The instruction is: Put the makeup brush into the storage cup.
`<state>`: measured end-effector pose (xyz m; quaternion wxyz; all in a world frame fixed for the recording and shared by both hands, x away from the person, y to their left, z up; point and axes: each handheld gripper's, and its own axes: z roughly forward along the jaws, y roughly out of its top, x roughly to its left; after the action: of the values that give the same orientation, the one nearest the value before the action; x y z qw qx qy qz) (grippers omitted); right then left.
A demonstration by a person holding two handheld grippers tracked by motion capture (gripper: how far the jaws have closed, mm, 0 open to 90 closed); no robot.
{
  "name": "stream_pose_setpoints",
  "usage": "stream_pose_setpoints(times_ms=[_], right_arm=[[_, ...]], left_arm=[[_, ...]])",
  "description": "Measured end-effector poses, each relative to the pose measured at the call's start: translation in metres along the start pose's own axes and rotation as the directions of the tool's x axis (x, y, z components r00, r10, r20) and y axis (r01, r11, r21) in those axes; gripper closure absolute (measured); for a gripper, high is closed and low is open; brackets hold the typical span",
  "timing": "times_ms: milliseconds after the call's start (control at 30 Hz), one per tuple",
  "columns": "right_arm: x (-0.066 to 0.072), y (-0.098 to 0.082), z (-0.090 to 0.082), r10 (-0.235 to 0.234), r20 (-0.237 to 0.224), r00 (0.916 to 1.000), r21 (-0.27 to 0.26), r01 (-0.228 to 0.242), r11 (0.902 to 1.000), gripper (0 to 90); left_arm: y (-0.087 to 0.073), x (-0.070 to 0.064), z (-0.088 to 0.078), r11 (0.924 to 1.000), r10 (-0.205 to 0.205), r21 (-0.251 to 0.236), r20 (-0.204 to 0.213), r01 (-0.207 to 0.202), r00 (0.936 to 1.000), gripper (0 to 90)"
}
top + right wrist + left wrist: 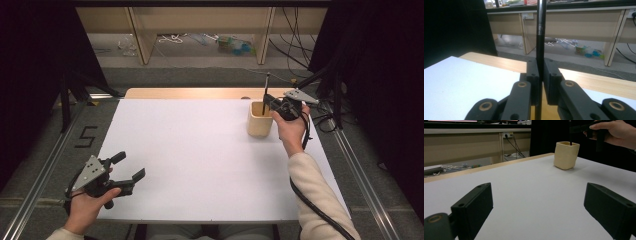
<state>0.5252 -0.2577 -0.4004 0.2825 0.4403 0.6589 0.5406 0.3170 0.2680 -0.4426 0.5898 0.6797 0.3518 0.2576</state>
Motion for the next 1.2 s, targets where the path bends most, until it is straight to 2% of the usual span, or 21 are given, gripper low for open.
stream_pose_setpoints(times_ms=[1200], right_arm=[[-0.0028,-0.0057,0.0030,-0.016,0.009,0.9998,0.018,0.016,0.9997,84.3]], left_arm=[[-0.0001,0.0000,0.0001,1.0000,-0.002,0.000,0.001,0.002,1.0000,8.2]])
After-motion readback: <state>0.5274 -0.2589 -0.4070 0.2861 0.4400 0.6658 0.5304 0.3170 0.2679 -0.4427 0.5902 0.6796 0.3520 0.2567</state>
